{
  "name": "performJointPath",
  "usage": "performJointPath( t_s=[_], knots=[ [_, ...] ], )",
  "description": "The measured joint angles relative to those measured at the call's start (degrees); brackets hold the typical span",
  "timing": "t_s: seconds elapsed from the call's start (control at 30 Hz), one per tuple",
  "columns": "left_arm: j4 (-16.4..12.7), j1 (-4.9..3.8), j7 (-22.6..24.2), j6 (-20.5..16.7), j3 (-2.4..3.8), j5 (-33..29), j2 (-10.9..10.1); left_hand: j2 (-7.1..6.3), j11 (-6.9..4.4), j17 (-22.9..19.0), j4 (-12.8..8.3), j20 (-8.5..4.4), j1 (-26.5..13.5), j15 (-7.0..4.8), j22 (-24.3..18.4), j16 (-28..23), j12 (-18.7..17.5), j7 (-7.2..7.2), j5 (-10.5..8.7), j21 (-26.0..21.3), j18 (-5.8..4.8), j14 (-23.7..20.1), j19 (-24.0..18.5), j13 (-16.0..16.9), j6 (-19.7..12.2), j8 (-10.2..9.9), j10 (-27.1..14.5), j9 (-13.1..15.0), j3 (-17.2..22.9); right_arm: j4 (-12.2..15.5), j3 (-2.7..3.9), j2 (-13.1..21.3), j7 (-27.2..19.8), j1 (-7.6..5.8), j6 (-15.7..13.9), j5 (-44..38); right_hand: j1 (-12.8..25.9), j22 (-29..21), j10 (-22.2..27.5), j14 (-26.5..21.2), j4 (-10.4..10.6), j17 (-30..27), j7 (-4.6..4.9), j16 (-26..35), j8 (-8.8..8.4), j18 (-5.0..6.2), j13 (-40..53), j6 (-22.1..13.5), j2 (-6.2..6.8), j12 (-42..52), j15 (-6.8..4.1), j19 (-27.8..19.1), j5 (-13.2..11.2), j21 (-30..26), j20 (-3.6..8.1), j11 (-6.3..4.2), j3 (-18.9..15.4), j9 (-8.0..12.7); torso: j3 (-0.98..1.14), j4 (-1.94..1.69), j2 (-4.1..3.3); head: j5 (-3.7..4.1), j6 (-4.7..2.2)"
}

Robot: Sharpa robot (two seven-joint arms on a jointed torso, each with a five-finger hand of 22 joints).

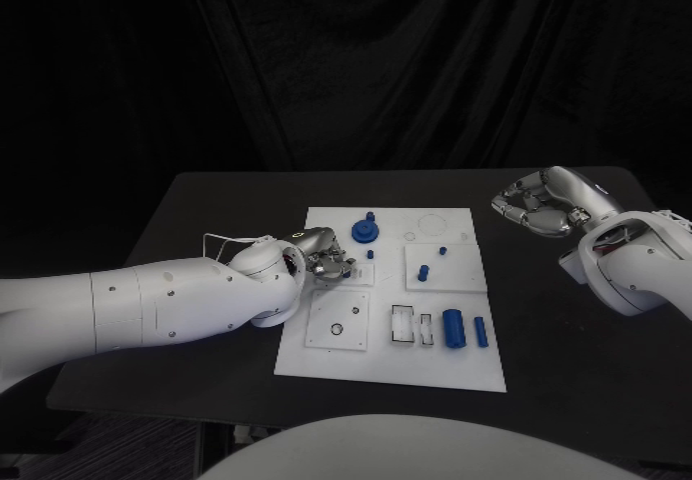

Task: Assemble the parts on the task board

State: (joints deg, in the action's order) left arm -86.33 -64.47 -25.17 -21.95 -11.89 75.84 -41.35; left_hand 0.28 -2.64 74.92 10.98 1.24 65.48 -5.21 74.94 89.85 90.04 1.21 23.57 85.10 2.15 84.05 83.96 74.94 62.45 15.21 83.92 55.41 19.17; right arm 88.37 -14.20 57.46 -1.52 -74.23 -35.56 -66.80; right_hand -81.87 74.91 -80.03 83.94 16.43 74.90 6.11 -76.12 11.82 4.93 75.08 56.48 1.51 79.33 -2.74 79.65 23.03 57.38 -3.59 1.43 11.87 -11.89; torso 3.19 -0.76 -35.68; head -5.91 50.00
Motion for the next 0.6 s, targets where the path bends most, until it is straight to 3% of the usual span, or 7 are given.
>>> performJointPath(
  t_s=[0.6],
  knots=[
    [0.0,0.02,0.0,0.2,0.05,0.1,-0.3,0.0,0.0,0.0,0.0,0.0,0.0,0.0,0.0,0.0,0.0,0.04,-0.03,0.0,0.0,0.0,0.0,0.0,0.0,-0.3,0.0,0.2,0.0,-0.1,0.0,0.0,0.1,0.13,0.2,0.0,0.0,0.0,0.0,0.0,0.0,0.0,0.0,0.0,0.0,0.0,0.0,0.0,0.0,-0.3,0.0,0.0,0.0,0.0,0.0,0.0,0.0,0.0,-0.02,0.02,-0.01,-0.34,0.0]
  ],
)
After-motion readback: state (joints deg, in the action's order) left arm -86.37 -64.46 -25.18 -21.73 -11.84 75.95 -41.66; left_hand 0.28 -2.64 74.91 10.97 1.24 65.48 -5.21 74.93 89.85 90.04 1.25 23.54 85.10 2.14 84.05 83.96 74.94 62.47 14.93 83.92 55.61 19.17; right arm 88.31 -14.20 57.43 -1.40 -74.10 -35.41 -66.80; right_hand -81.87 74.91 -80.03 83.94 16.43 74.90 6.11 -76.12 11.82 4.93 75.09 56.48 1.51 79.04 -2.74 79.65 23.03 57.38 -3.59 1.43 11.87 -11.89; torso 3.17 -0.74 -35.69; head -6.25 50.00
